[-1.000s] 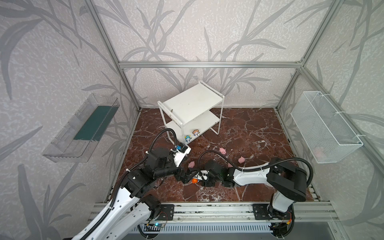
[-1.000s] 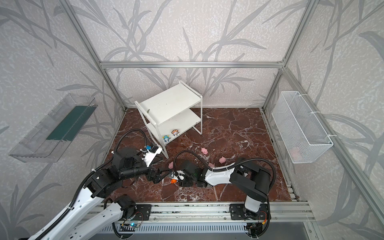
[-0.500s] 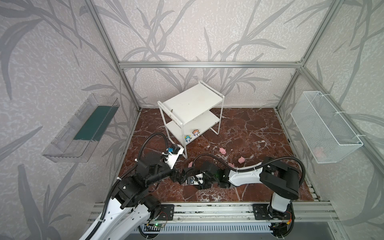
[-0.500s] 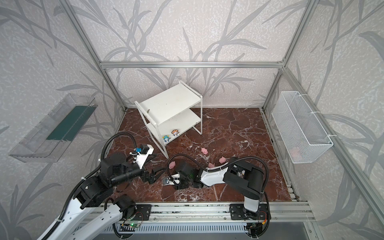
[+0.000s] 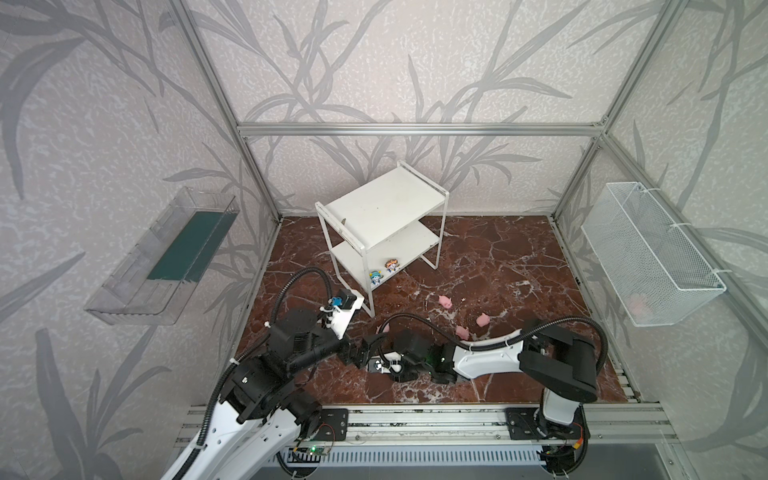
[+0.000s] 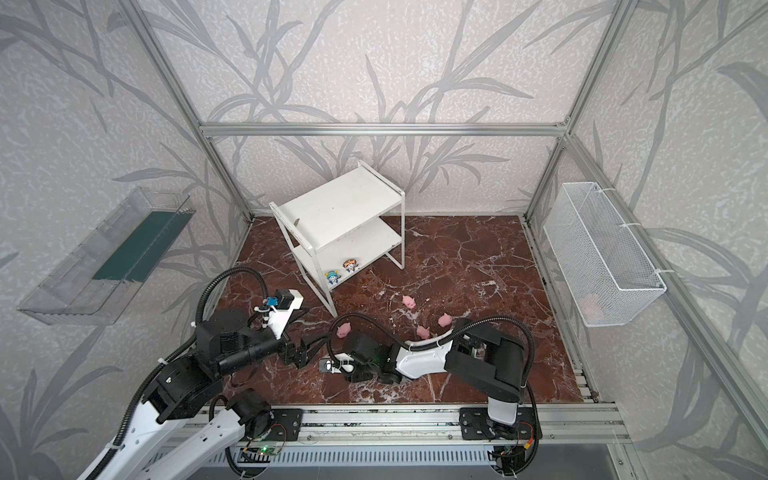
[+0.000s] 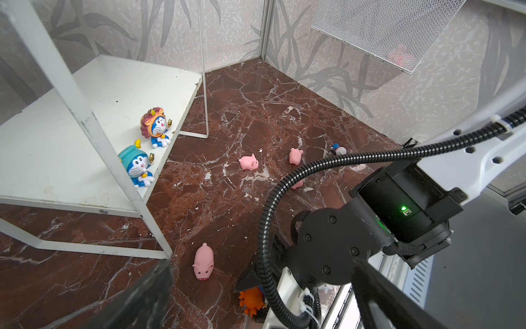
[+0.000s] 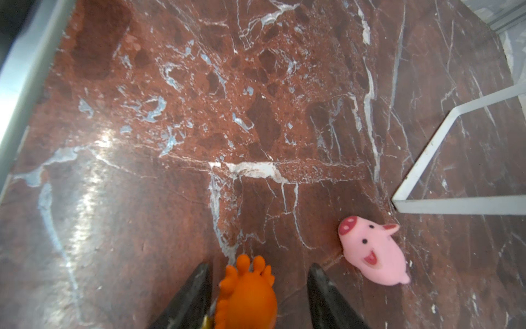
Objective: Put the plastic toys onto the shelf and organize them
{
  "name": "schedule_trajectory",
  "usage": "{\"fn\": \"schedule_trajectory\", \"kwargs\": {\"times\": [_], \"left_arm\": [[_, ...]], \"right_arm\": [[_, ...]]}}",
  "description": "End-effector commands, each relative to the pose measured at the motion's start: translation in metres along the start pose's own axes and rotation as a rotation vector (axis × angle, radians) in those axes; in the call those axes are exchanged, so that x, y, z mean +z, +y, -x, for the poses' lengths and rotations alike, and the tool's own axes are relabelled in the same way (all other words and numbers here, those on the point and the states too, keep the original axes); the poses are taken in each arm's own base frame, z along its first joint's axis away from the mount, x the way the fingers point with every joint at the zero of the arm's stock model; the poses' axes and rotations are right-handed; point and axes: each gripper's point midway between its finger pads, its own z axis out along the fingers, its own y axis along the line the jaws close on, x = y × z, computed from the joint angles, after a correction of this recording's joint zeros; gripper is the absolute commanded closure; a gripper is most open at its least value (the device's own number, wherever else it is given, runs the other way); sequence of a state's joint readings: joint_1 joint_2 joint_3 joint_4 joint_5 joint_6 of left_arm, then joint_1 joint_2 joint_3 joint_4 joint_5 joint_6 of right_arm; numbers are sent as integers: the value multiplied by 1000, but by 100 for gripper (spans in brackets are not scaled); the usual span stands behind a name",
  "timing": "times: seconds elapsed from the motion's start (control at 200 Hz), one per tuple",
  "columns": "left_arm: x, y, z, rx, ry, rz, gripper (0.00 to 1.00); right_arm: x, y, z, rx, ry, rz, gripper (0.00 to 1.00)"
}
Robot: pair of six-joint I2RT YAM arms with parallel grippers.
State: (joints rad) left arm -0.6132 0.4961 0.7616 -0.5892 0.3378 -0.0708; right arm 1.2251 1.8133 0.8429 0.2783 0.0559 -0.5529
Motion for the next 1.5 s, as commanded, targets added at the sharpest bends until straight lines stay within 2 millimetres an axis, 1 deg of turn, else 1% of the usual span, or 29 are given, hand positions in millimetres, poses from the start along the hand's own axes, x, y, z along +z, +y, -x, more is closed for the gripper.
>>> {"fn": "schedule_trajectory", "kwargs": {"times": [0.0,0.2,0.26,0.385,0.55,0.665,0.78,0.845,0.855,0.875,0.995,1.025,1.04,1.045,1.06,1.19,1.345,1.44,1.46,1.495], "left_arm": [[-3,1,3,28,-28,9,1],[-6,1,4,34,-46,13,1],[-6,1,5,36,-49,11,1],[-7,0,5,37,-53,7,1],[-9,0,7,40,-63,11,1],[-9,0,6,40,-60,10,1],[-9,-1,6,40,-62,8,1],[-9,-1,7,41,-63,8,1],[-9,0,7,40,-63,9,1],[-9,-1,7,41,-62,8,1],[-9,0,7,41,-63,8,1],[-9,0,7,40,-63,9,1],[-9,0,7,40,-64,10,1],[-9,0,7,41,-63,9,1],[-9,0,7,41,-64,10,1],[-9,0,8,42,-67,10,1],[-9,-1,8,42,-67,5,1],[-9,-1,8,42,-71,3,1],[-9,0,8,40,-71,4,1],[-9,-1,8,41,-70,3,1]], "right_arm": [[-2,10,-38,6,185,-12,45],[-7,16,-39,10,233,-39,46],[-8,18,-40,12,243,-39,49],[-7,19,-41,8,260,-35,59],[-10,13,-34,6,249,-48,64],[-14,6,-25,16,213,-70,73],[-20,-6,-19,79,167,-80,74],[-27,-17,-14,138,116,-88,75],[-26,-17,-16,153,112,-82,75],[-35,-25,-8,187,67,-84,75],[-66,-49,8,380,-143,-13,75],[-74,-57,9,427,-191,4,75],[-79,-57,12,439,-218,19,75],[-80,-63,10,454,-225,15,75],[-85,-69,8,481,-245,16,75],[-121,-108,7,631,-422,73,76],[-157,-155,9,683,-626,94,76],[-176,-189,9,696,-748,86,76],[-182,-197,12,677,-784,80,76],[-184,-207,13,673,-813,78,76]]}}
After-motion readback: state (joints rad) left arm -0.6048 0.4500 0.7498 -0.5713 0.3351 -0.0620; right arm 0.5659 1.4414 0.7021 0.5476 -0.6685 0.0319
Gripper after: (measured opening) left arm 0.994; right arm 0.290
